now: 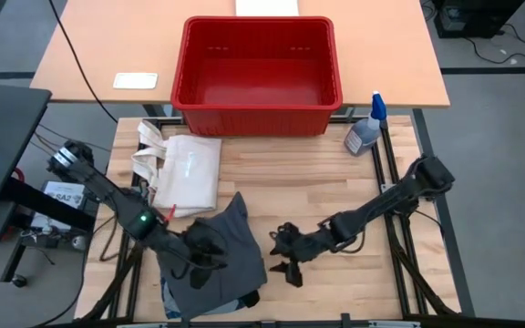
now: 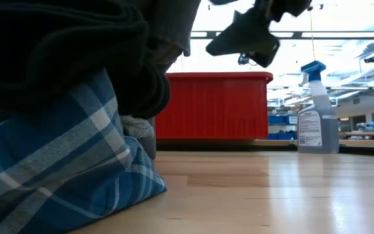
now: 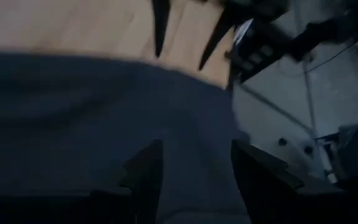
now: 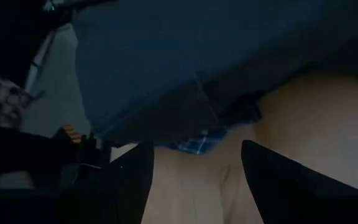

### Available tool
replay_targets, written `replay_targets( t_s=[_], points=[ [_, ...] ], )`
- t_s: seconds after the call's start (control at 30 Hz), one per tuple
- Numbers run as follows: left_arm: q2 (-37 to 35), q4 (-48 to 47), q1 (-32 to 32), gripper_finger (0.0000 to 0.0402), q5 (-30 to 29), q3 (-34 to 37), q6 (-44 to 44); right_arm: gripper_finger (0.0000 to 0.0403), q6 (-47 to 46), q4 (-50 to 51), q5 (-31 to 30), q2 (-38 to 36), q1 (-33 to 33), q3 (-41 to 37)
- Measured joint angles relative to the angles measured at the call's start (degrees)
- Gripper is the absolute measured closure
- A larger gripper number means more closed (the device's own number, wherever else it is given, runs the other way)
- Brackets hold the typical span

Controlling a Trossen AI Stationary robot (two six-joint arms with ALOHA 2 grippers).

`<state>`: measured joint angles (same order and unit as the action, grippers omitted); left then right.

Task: Sort clothes
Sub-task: Put the stacked clothes into the red bin

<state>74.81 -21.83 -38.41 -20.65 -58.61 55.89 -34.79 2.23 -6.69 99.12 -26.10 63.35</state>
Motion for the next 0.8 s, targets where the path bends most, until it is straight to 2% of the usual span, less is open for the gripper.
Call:
replay_targets(
  t_s=[0.2, 0.43, 0.6, 0.7, 0.8],
  points=[
    [4.69, -5.33, 0.08, 0.0209, 2.35, 0.00, 4.47, 0.0164, 7.53, 0.80, 0.58, 7.19, 1.11, 6.24],
    [8.52, -7.56, 0.09, 0.0209, 7.11, 0.00, 5.24, 0.0183, 16.64, 1.32, 0.60, 8.69, 2.38, 17.23],
    [6.73, -7.12, -0.17, 0.0209, 6.62, 0.00, 3.95, 0.0193, 20.94, 0.77, 0.40, 8.65, 3.91, 23.02],
    [4.69, -6.69, -0.44, 0.0209, 5.71, -0.04, 2.56, 0.0195, 23.23, 0.38, 0.64, 8.45, 4.93, 23.73],
    [2.63, -5.89, -0.44, 0.0209, 7.17, -0.04, 1.94, 0.0195, 22.78, 1.66, 1.71, 8.55, 5.90, 23.72]
  ],
)
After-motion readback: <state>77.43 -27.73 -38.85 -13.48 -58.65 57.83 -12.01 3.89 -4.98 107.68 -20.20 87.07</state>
